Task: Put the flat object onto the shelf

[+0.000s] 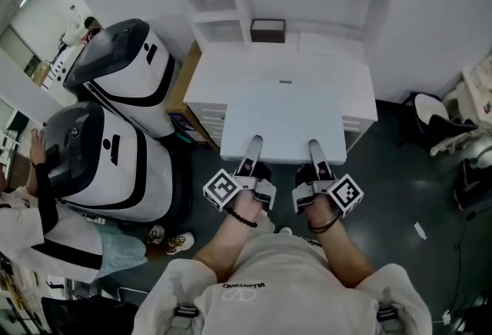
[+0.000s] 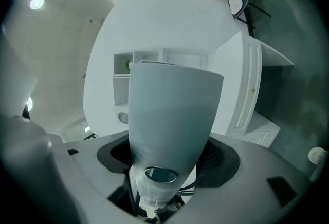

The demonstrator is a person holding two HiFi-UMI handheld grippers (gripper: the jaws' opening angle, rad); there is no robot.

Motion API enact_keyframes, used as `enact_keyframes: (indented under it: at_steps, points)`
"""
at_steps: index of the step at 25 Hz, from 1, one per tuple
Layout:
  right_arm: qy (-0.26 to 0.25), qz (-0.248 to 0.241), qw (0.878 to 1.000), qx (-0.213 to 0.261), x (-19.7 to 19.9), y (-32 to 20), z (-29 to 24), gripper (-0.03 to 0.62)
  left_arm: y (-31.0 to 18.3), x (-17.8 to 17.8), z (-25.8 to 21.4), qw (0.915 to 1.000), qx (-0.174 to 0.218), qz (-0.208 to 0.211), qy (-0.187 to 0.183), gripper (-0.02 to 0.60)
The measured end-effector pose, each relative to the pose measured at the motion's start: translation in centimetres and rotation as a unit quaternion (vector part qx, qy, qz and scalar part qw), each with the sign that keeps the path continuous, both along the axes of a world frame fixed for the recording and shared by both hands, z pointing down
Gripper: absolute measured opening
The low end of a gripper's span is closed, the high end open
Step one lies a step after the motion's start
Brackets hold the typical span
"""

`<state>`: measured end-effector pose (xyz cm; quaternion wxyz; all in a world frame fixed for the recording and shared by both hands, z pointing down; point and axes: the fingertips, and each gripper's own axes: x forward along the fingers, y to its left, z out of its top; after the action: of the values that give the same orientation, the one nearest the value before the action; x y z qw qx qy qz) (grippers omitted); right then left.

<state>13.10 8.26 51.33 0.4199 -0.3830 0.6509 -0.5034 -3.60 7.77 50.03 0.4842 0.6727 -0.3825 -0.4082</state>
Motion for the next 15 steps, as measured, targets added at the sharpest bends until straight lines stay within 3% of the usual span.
enact_keyframes:
  at_steps: [10, 15]
  points:
    - [0.015, 0.019, 1.0, 0.005, 0.6, -6.8, -0.1, 0.322, -7.3, 0.3, 0.6, 0.9999, 0.006, 0.015, 0.0, 0.307]
    - [0.03, 0.026, 0.999, 0.015, -0.1, -12.4, -0.7, 0.322, -13.0, -0.4, 0.5, 0.9994, 0.012, 0.023, 0.021, 0.308]
